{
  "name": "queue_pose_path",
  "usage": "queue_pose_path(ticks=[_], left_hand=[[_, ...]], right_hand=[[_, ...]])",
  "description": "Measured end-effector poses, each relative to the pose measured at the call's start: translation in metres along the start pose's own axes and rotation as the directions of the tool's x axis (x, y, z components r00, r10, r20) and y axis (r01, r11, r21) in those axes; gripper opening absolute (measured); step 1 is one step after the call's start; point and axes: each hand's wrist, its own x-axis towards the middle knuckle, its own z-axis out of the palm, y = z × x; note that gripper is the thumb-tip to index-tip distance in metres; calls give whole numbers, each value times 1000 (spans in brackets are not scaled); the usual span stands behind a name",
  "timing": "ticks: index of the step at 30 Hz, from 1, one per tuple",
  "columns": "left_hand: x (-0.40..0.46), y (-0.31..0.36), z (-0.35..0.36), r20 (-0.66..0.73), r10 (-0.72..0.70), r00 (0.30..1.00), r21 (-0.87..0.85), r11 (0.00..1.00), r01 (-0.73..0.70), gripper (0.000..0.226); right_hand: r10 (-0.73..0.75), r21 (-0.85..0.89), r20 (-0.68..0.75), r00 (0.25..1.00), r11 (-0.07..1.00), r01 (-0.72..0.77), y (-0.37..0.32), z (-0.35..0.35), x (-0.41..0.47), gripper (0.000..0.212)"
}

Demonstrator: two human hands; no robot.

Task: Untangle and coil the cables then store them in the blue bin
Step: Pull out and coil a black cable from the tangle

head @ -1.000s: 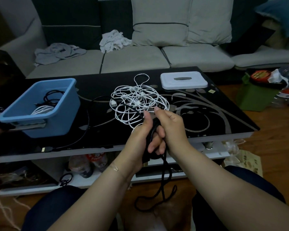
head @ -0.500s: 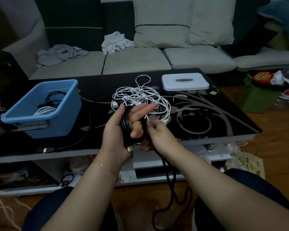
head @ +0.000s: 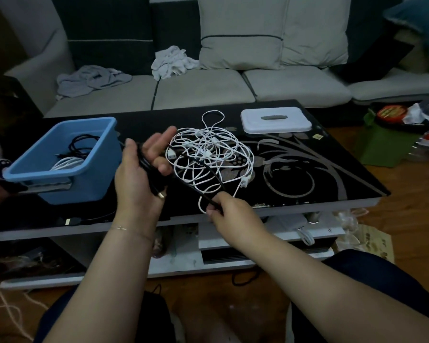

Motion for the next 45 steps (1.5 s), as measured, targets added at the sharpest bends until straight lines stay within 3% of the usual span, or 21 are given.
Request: queue_pose_path(ticks=[2, 4, 7, 10, 11, 15, 17, 20, 23, 26, 28, 30, 34, 37, 39, 41, 43, 45], left_hand=[[3, 1, -3, -40, 85, 996, 133, 988, -79, 49], [4, -3, -4, -33, 202, 979, 401, 900, -173, 46], [3, -15, -7, 141, 298, 944, 754, 586, -298, 26], [1, -25, -12, 331, 193, 923, 931, 93, -354, 24], [0, -26, -12, 357, 141, 923, 934, -20, -358, 29], [-4, -27, -7, 387, -84, 918, 892, -220, -396, 44], [-6, -26, -7, 326, -249, 912, 915, -162, -370, 51], [-11, -22, -9, 255, -472, 844, 961, 26, -276, 77], [-10, -18, -14, 343, -571, 746, 939, 205, -276, 96], [-10, -15, -16, 454, -652, 608, 889, 289, -354, 73], [-10, -10, -17, 426, -726, 540, 903, 307, -299, 56], [-14, -6, -16, 375, -783, 496, 927, 316, -201, 42], [-15, -4, -18, 362, -823, 437, 929, 359, -92, 43], [-14, -2, -24, 394, -825, 406, 901, 434, 7, 34], [-11, 0, -30, 445, -784, 432, 842, 530, 95, 43], [-6, 0, -35, 489, -678, 549, 734, 660, 162, 54], [-3, -1, -35, 485, -581, 654, 616, 758, 216, 59], [-4, -3, -32, 481, -547, 685, 536, 802, 264, 59]], right_hand=[[-80, -17, 38, 996, 997, 81, -5, -1, -4, 24], [-150, -28, 137, 979, 987, 156, -10, -2, -8, 35], [-265, -83, 164, 950, 956, 281, -13, -7, -11, 37], [-361, -190, 115, 925, 906, 378, -14, -16, -10, 28], [-385, -220, 94, 918, 891, 396, -13, -19, -10, 24], [-489, -357, 29, 872, 809, 466, -10, -28, -10, 20], [-529, -412, -1, 849, 773, 481, -8, -30, -10, 21], [-515, -494, -62, 855, 760, 422, -7, -37, -8, 42], [-435, -475, -40, 900, 801, 366, -5, -47, -6, 45], [-490, -442, -34, 871, 789, 427, -4, -53, -8, 45], [-440, -409, 1, 898, 819, 402, -6, -55, -10, 52], [-355, -345, 33, 934, 873, 344, -8, -58, -9, 53], [-237, -147, 48, 970, 959, 242, -10, -60, -6, 50], [-174, 145, 181, 968, 978, 148, -6, -57, -3, 37], [-190, 366, 345, 919, 929, 55, -1, -63, -1, 17], [-230, 438, 462, 857, 899, 5, 4, -73, -1, 13], [-256, 543, 427, 867, 840, -20, 7, -79, -2, 13], [-220, 698, 357, 908, 708, -104, 5, -83, -3, 13]])
